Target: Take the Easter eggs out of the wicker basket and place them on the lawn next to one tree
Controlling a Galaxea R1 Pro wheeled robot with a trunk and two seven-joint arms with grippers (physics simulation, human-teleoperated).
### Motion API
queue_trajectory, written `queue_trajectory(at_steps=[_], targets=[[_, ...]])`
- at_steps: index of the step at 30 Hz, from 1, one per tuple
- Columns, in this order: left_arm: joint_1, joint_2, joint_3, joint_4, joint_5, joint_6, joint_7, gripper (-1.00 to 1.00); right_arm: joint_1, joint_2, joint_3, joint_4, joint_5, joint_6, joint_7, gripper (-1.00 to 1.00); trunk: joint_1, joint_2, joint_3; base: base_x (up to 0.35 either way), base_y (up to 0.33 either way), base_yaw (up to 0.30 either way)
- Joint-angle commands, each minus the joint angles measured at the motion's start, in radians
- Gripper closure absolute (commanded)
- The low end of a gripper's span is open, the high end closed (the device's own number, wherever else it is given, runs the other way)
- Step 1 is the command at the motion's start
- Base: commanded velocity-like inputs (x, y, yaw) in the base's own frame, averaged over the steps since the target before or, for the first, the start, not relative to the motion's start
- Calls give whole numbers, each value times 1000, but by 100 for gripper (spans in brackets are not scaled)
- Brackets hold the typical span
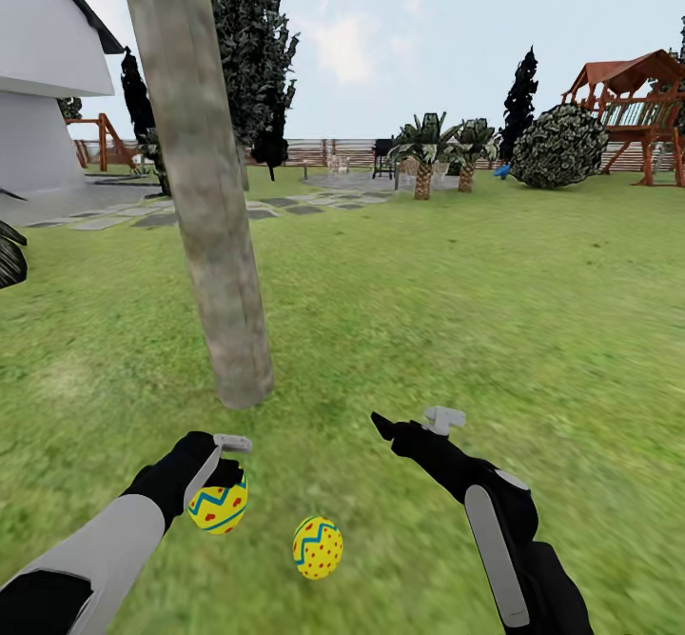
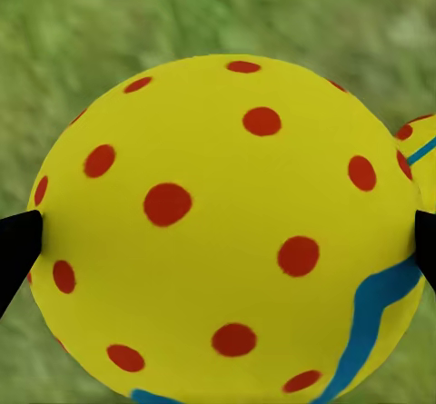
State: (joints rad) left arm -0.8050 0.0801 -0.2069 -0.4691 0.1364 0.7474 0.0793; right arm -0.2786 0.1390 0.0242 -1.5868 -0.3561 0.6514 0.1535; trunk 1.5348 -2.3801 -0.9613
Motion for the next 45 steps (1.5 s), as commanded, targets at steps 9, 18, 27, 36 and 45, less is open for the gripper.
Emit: queue_trajectory(at_steps=[9, 18, 27, 36, 45], targets=[[0, 1, -9, -2, 11, 4, 8, 100, 0, 1, 0, -1, 0, 4, 3, -100, 34, -64, -29, 0, 0, 0], [0, 0, -10, -2, 11, 4, 9, 100, 0, 1, 3, 0, 0, 5, 3, -100, 66, -120, -58, 0, 0, 0], [0, -1, -11, -2, 11, 4, 9, 100, 0, 1, 3, 1, 0, 5, 3, -100, 70, -122, -93, 0, 0, 0], [-1, -2, -11, -2, 11, 4, 10, 100, 0, 1, 5, 1, 0, 5, 3, -100, 74, -124, -128, 0, 0, 0], [0, -5, -11, -3, 12, 4, 8, 100, 0, 1, 5, 1, 0, 5, 3, -100, 76, -125, -143, 0, 0, 0]])
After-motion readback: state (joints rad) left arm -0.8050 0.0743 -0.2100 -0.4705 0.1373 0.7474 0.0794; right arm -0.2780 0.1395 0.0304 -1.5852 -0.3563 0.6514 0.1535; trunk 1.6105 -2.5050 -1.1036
